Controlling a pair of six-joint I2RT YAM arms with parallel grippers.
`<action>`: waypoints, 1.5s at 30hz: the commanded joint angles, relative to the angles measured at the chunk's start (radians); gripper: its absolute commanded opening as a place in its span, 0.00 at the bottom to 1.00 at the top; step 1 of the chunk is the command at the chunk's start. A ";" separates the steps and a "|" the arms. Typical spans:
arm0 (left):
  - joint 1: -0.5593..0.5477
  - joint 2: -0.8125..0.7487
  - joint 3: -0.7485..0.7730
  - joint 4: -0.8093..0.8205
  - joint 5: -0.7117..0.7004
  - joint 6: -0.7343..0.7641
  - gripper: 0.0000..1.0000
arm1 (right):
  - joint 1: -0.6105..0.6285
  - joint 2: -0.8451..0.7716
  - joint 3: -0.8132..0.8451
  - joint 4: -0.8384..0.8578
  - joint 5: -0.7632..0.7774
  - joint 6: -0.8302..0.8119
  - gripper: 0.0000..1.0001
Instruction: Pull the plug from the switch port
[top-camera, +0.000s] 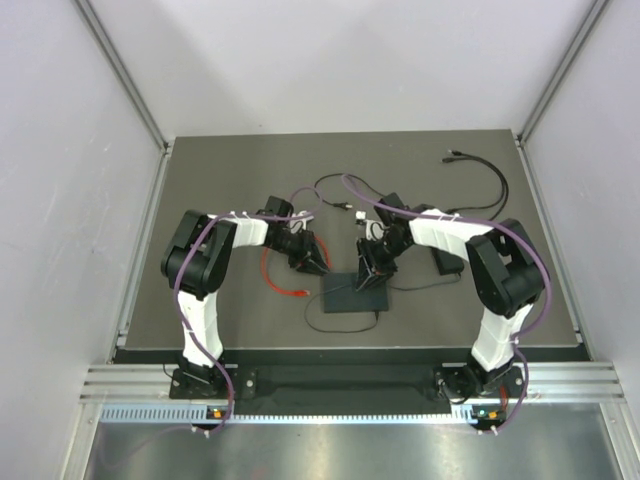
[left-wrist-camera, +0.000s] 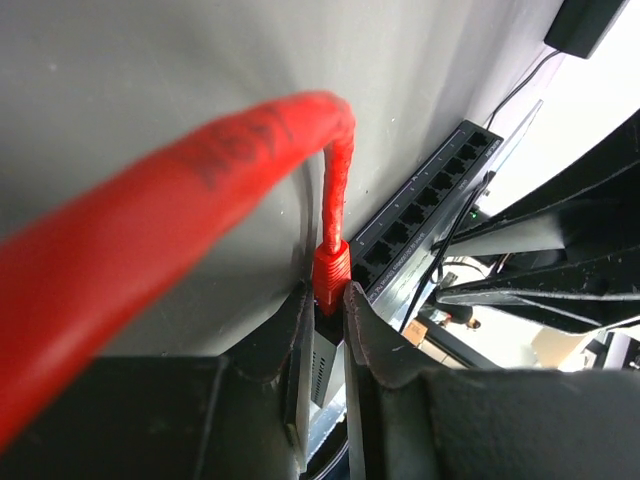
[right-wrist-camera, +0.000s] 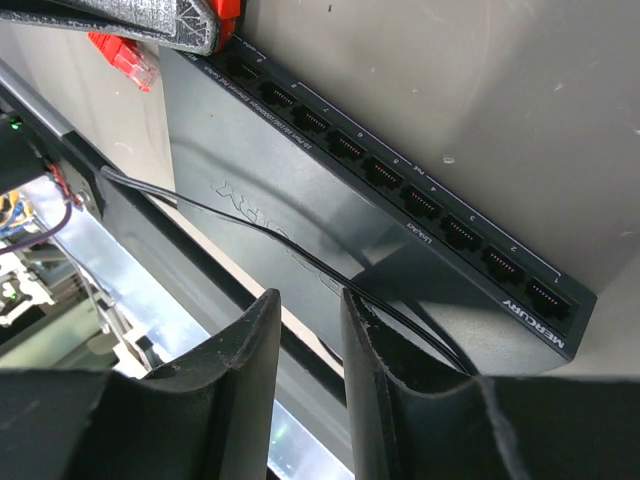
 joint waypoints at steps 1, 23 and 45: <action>-0.005 -0.007 -0.028 0.032 -0.083 -0.006 0.00 | 0.041 0.006 0.064 -0.011 0.040 -0.044 0.31; -0.053 -0.116 -0.138 0.145 -0.407 -0.248 0.00 | 0.098 0.129 0.129 0.103 0.103 0.043 0.29; -0.004 -0.162 -0.097 0.253 -0.345 -0.108 0.00 | 0.098 0.118 0.002 0.120 0.110 0.005 0.29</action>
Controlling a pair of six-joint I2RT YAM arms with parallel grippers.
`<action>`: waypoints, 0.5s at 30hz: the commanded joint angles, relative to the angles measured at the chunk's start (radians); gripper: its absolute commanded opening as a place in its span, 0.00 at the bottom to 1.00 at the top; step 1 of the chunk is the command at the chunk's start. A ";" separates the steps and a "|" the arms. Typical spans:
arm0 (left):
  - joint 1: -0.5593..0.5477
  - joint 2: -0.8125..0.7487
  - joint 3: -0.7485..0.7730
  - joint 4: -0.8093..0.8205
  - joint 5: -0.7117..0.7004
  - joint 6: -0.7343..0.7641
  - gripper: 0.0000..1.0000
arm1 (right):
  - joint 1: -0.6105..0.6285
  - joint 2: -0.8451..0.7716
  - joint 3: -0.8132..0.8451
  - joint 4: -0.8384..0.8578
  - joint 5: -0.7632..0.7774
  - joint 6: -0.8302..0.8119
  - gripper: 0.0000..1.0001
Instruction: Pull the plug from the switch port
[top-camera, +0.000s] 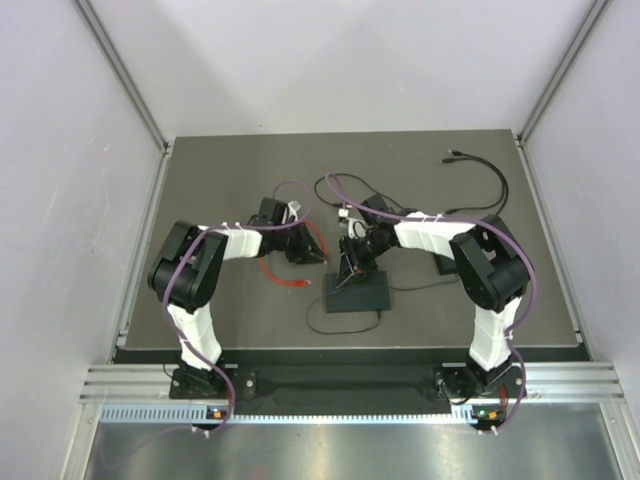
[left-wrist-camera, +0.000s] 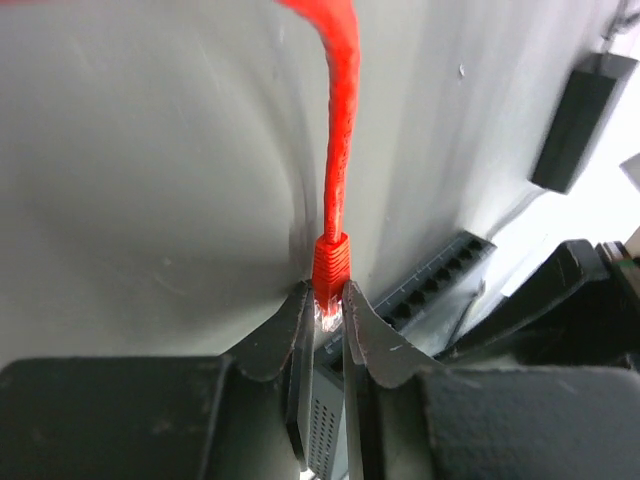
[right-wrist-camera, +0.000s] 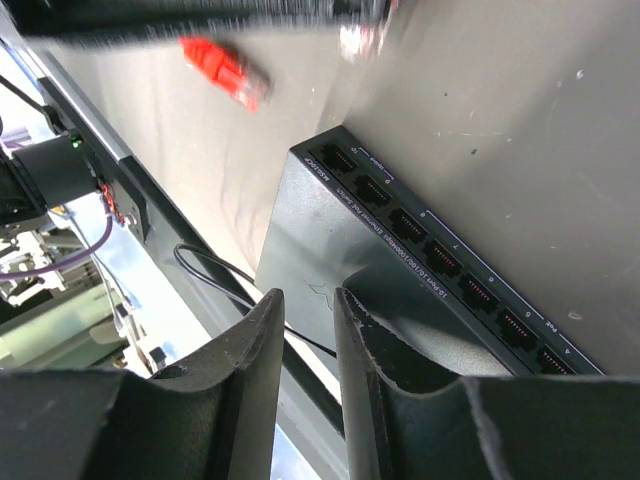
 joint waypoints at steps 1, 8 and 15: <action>0.003 -0.038 0.091 -0.154 -0.090 0.108 0.00 | 0.019 0.024 -0.036 -0.062 0.166 -0.079 0.29; -0.009 -0.141 0.230 -0.356 -0.044 0.183 0.00 | -0.052 -0.110 0.069 -0.151 0.108 -0.055 0.31; -0.093 -0.216 0.310 -0.436 0.023 0.213 0.00 | -0.205 -0.188 0.215 -0.249 0.019 -0.084 0.34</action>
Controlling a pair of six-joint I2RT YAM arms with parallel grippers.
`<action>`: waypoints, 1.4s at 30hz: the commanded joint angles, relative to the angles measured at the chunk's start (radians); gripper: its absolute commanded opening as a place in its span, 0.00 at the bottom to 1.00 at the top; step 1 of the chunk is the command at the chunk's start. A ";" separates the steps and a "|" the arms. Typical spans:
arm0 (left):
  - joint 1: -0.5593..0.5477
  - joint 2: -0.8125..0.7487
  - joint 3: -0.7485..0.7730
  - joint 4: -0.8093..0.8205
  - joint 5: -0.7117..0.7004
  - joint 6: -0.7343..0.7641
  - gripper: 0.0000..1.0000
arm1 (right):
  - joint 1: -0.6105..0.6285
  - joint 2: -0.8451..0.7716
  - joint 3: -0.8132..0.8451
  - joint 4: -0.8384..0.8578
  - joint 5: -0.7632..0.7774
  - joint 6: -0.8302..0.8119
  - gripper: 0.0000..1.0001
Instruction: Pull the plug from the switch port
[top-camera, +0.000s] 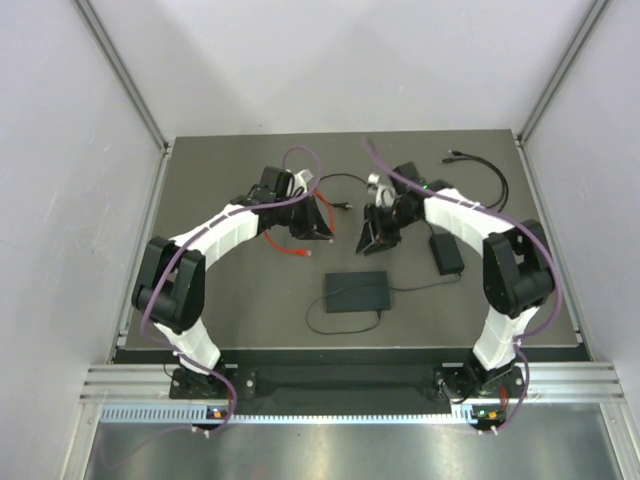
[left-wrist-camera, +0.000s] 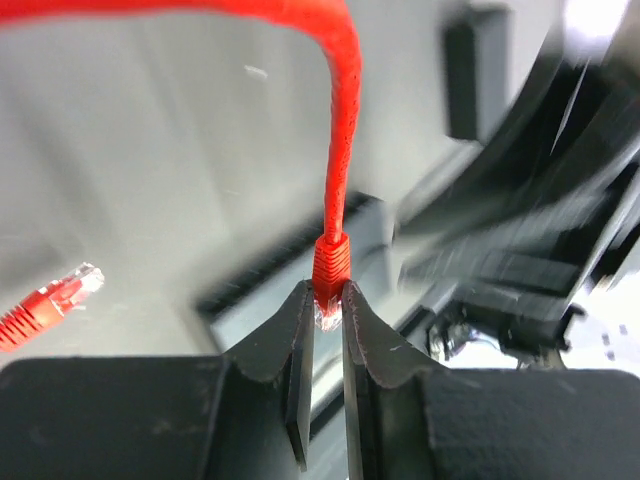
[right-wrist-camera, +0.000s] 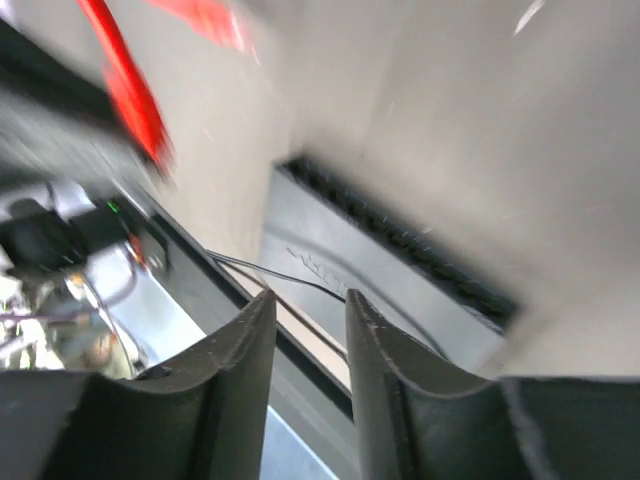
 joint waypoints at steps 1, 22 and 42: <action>-0.064 -0.068 0.045 -0.059 0.054 0.032 0.00 | -0.057 -0.091 0.103 -0.050 -0.043 -0.045 0.36; -0.238 -0.144 0.045 -0.013 0.168 -0.055 0.00 | -0.086 -0.225 0.094 0.046 -0.180 -0.035 0.42; -0.255 -0.142 0.126 -0.165 0.071 0.049 0.55 | -0.144 -0.182 0.078 0.160 -0.083 0.188 0.00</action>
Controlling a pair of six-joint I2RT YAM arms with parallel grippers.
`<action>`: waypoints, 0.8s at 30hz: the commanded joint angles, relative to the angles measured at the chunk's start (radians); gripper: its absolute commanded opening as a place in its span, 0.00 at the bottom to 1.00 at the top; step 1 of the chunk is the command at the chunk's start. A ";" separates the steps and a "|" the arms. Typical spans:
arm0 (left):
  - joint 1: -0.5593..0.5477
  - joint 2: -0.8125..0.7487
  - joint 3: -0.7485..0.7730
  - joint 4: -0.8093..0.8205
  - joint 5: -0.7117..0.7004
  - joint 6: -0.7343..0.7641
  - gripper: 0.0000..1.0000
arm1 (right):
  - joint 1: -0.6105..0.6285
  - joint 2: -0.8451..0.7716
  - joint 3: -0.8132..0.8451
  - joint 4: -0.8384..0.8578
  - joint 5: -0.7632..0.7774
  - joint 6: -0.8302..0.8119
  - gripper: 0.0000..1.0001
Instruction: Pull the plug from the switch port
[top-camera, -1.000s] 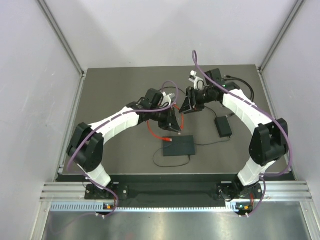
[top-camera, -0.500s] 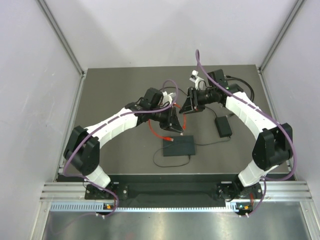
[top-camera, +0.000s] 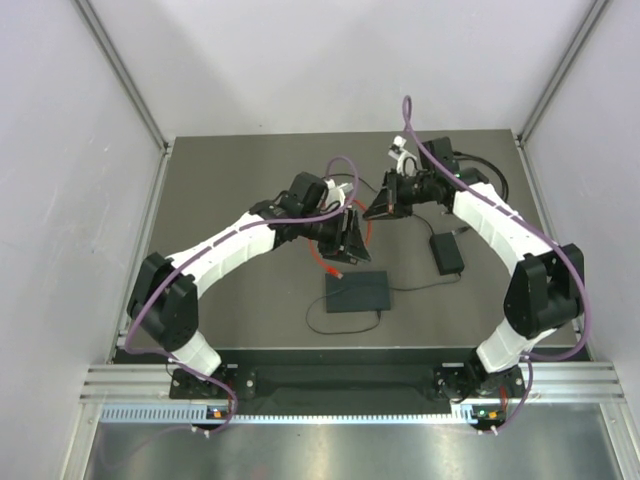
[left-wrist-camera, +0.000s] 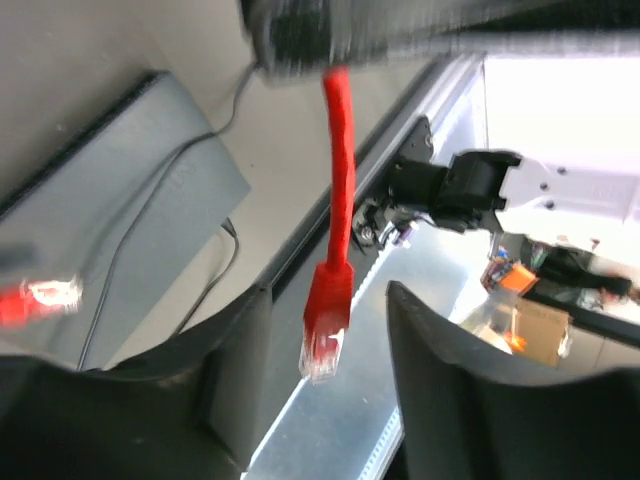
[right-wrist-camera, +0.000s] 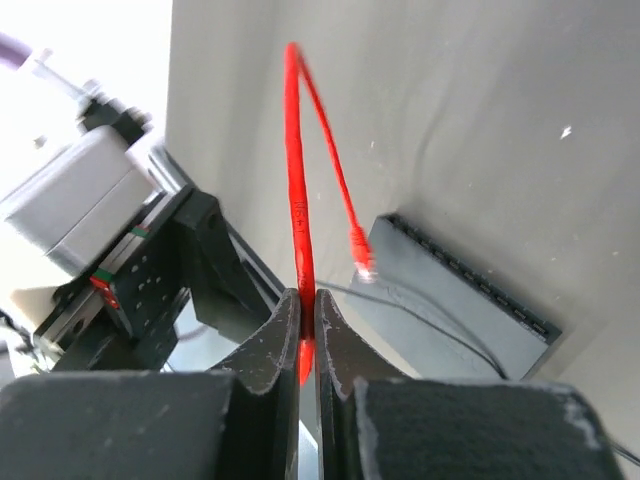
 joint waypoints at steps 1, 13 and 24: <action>0.006 -0.042 0.091 -0.072 -0.091 0.079 0.59 | -0.060 0.000 -0.002 0.119 -0.002 0.110 0.00; 0.133 -0.076 0.174 -0.292 -0.395 0.217 0.63 | -0.440 0.055 0.024 0.430 0.008 0.444 0.00; 0.201 -0.074 0.117 -0.267 -0.343 0.280 0.62 | -0.629 0.145 -0.011 0.625 0.404 0.527 0.00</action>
